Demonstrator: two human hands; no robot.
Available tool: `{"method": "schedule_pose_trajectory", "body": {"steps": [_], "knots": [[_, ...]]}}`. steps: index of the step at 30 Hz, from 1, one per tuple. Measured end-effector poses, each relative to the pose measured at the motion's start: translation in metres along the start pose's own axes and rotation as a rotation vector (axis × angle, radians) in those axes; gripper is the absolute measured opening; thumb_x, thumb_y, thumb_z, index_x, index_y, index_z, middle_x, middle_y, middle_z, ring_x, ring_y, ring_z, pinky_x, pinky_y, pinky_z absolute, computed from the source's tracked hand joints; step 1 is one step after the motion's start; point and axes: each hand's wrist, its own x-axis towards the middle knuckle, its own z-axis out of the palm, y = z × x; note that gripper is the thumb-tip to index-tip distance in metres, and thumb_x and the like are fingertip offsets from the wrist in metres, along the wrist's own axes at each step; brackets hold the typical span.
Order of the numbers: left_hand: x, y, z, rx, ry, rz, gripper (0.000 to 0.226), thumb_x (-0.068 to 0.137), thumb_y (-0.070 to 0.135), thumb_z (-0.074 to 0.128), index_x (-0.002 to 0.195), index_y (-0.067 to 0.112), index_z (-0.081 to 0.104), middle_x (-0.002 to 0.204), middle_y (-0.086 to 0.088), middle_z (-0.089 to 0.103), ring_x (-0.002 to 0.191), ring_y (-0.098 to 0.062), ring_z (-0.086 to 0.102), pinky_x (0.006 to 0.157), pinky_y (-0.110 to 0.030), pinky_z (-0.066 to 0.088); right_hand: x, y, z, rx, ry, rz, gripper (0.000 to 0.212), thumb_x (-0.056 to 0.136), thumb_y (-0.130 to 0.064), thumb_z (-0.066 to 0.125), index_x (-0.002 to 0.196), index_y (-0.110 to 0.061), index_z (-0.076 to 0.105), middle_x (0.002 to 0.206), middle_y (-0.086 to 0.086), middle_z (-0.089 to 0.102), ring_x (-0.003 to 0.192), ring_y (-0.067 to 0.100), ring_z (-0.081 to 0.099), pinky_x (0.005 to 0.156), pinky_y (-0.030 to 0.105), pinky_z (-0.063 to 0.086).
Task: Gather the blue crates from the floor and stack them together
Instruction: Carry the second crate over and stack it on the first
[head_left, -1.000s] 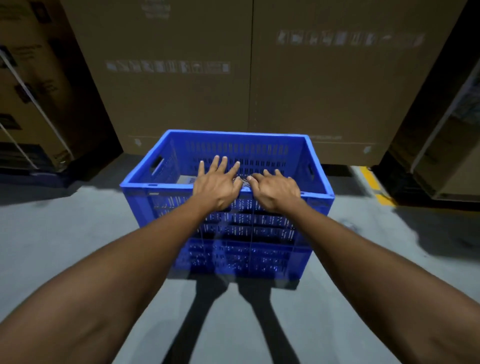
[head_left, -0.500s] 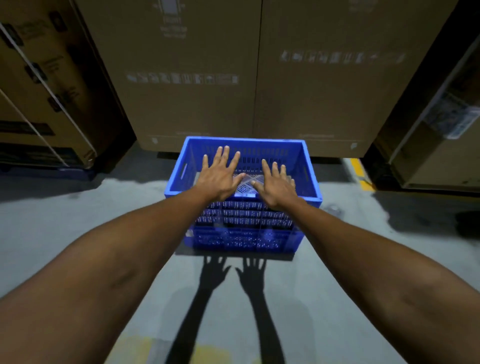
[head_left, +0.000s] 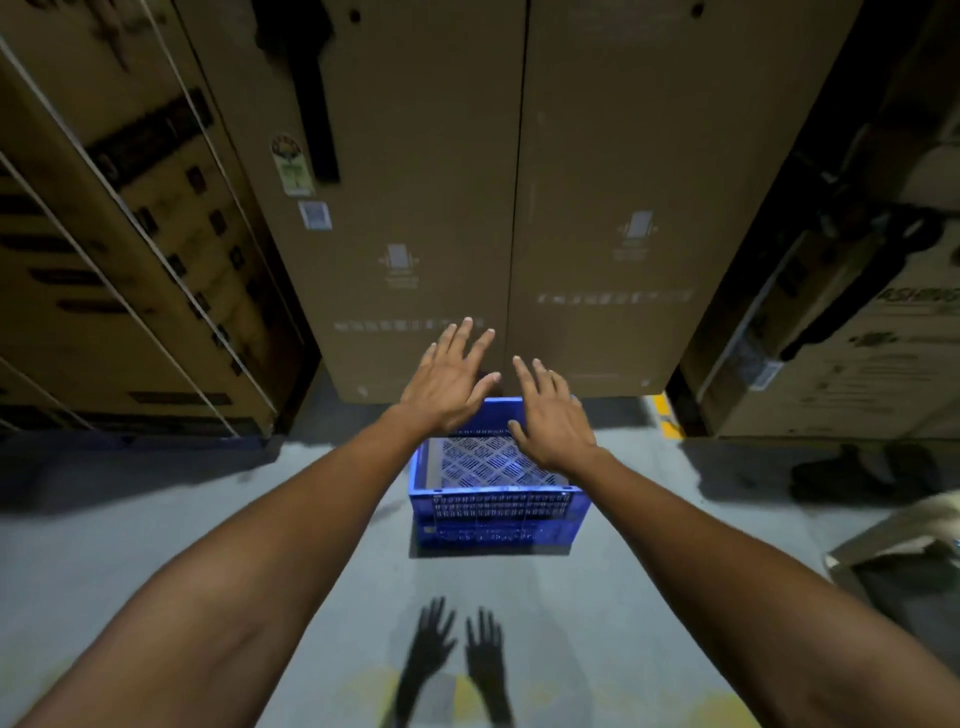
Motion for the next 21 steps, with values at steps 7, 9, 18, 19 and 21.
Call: {"method": "schedule_pose_trajectory", "body": {"steps": [7,9,18,19,21], "knots": [[-0.036,0.028,-0.098,0.042,0.148,0.038,0.063,0.096,0.057,0.025,0.151,0.027,0.015,0.161,-0.009,0.009,0.147,-0.030,0.012,0.114,-0.051,0.024,-0.038,-0.045,-0.118,0.145,0.259,-0.012,0.085,0.088,-0.035,0.060,0.153,-0.020,0.007,0.156,0.014,0.021,0.138,0.031,0.026,0.103,0.049,0.041],[-0.044,0.041,-0.108,0.075,0.164,0.047,0.063,0.096,0.057,0.026,0.151,0.027,0.016,0.161,-0.010,0.010,0.146,-0.031,0.013,0.113,-0.051,0.025,-0.049,-0.046,-0.135,0.167,0.319,-0.052,0.086,0.087,-0.035,0.061,0.153,-0.020,0.009,0.155,0.014,0.023,0.137,0.031,0.028,0.102,0.050,0.041],[-0.064,0.117,-0.115,0.114,0.214,-0.049,0.062,0.097,0.054,0.029,0.152,0.027,0.015,0.161,-0.010,0.009,0.145,-0.032,0.014,0.112,-0.053,0.027,-0.100,0.010,-0.171,0.192,0.344,-0.136,0.087,0.087,-0.033,0.062,0.154,-0.020,0.008,0.156,0.013,0.022,0.137,0.030,0.027,0.102,0.050,0.042],[-0.068,0.125,-0.116,0.111,0.220,-0.065,0.063,0.097,0.054,0.028,0.152,0.028,0.014,0.161,-0.010,0.009,0.145,-0.032,0.014,0.112,-0.052,0.026,-0.106,0.017,-0.173,0.196,0.335,-0.147,0.087,0.087,-0.033,0.062,0.154,-0.019,0.008,0.156,0.013,0.022,0.138,0.030,0.027,0.102,0.050,0.041],[-0.080,0.144,-0.118,0.116,0.225,-0.091,0.063,0.097,0.055,0.027,0.152,0.029,0.013,0.161,-0.010,0.008,0.146,-0.032,0.014,0.112,-0.053,0.025,-0.121,0.028,-0.179,0.198,0.328,-0.165,0.087,0.087,-0.033,0.063,0.154,-0.019,0.008,0.155,0.013,0.022,0.137,0.030,0.027,0.102,0.050,0.042]]}}
